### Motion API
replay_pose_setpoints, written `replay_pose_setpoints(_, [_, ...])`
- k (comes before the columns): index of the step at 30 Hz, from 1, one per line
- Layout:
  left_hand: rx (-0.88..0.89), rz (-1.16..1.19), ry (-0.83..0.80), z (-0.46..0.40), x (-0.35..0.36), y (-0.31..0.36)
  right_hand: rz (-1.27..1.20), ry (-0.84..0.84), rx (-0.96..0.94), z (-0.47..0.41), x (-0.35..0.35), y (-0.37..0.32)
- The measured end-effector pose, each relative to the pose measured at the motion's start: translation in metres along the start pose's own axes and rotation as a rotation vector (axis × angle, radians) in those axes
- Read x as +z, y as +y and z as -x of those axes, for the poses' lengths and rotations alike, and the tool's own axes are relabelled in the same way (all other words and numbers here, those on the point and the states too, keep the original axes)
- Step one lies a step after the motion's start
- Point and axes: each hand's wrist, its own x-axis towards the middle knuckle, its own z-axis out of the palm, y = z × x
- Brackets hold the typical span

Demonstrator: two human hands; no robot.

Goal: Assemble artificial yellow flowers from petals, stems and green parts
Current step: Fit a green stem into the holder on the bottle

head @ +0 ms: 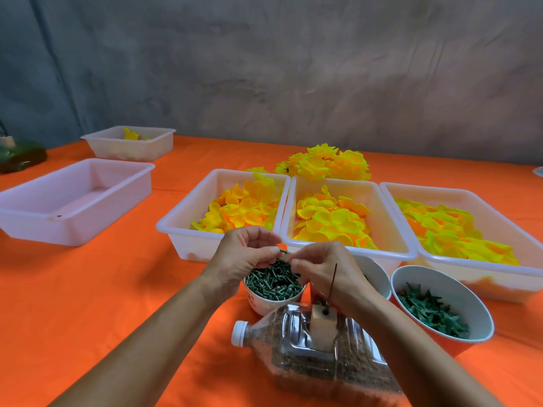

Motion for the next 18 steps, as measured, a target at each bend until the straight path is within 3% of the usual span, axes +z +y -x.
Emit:
replay_pose_setpoints(2, [0.059, -0.076, -0.005, 0.002, 0.002, 0.006, -0.120, 0.073, -0.015, 0.000, -0.006, -0.001])
replay_pose_setpoints(5, [0.149, -0.205, -0.012, 0.004, 0.007, 0.015, -0.257, 0.050, -0.084, 0.002, -0.015, -0.007])
replay_pose_setpoints(12, [0.310, -0.404, -0.031, 0.010, 0.023, 0.035, -0.190, 0.103, -0.218, 0.010, -0.024, -0.013])
replay_pose_setpoints(18, [0.325, -0.226, 0.010, 0.020, 0.028, 0.041, -0.312, 0.161, -0.200, 0.020, -0.031, -0.015])
